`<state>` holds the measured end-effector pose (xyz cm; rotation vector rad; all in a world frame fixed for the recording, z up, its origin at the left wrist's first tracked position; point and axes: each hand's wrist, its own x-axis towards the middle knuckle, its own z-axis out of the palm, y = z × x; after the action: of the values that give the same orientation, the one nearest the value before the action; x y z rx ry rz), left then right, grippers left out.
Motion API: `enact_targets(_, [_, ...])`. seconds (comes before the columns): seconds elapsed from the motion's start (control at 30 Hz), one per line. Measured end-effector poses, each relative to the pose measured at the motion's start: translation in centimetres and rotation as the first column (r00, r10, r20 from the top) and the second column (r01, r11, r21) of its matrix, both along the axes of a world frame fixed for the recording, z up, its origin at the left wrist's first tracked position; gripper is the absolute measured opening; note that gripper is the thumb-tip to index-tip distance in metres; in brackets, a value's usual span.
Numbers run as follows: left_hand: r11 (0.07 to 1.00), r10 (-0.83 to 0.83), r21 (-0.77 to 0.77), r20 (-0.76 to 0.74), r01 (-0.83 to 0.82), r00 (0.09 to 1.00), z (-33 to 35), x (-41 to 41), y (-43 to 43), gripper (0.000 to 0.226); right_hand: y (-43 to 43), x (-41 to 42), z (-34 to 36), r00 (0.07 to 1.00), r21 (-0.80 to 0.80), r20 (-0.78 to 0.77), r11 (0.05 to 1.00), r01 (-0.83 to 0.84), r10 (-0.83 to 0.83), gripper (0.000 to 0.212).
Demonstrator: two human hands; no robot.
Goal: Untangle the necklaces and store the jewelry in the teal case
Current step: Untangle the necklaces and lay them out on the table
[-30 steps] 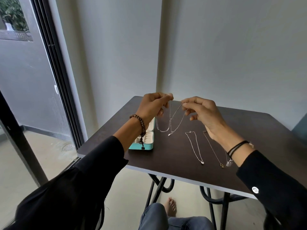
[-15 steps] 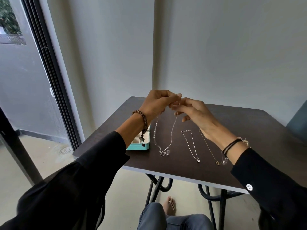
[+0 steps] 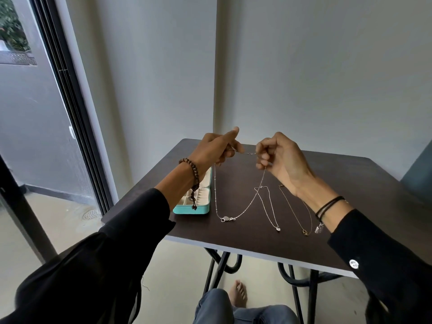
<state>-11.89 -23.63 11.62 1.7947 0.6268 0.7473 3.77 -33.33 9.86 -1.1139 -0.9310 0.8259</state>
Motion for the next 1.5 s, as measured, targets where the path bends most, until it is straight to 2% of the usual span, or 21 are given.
enact_targets(0.1, [1.0,0.015,0.009,0.014,-0.015,1.0,0.0,-0.1,0.1,0.045,0.2,0.2,-0.1,0.999,-0.026,0.042,1.0,0.005,-0.004,0.029])
enact_targets(0.23, [0.999,0.017,0.031,0.047,-0.019,0.999,0.2,-0.3,0.5,0.036,0.0,0.7,-0.4,0.937,-0.113,0.35,0.992,0.058,-0.015,0.025])
enact_targets(0.3, [0.999,0.007,0.032,0.053,-0.009,0.999,0.3,-0.5,0.5,0.035,-0.3,0.5,-0.6,0.896,-0.147,0.444,0.987,0.063,0.009,0.026])
enact_targets(0.5, [0.983,-0.05,0.174,-0.06,0.06,0.997,0.2,-1.6,0.0,0.029,-0.8,0.0,0.3,0.973,-0.042,0.228,0.998,0.046,-0.035,0.024])
enact_targets(0.57, [0.977,-0.04,0.207,-0.045,0.049,0.998,0.3,-1.8,-0.2,0.031,-1.0,-0.2,0.9,0.978,-0.03,0.202,0.998,0.057,-0.049,0.023])
enact_targets(0.73, [0.98,0.008,0.198,0.081,-0.024,0.997,1.9,-2.0,-0.2,0.033,-1.4,-1.0,2.6,0.979,-0.002,0.192,0.998,0.066,-0.065,0.021])
enact_targets(0.93, [0.983,-0.015,0.182,0.192,-0.021,0.981,3.7,-2.0,-1.0,0.029,-1.9,-1.8,4.7,0.987,0.056,0.151,0.997,0.049,-0.057,0.019])
enact_targets(1.1, [0.983,-0.015,0.18,0.228,-0.027,0.974,4.2,-1.7,-1.4,0.029,-2.5,-2.2,5.8,0.992,0.073,0.116,0.997,0.033,-0.041,0.019])
enact_targets(1.5, [0.985,-0.033,0.17,0.226,-0.006,0.974,4.7,-1.8,-1.8,0.027,-2.9,-2.4,5.8,0.986,0.065,0.151,0.996,0.054,-0.063,0.02])
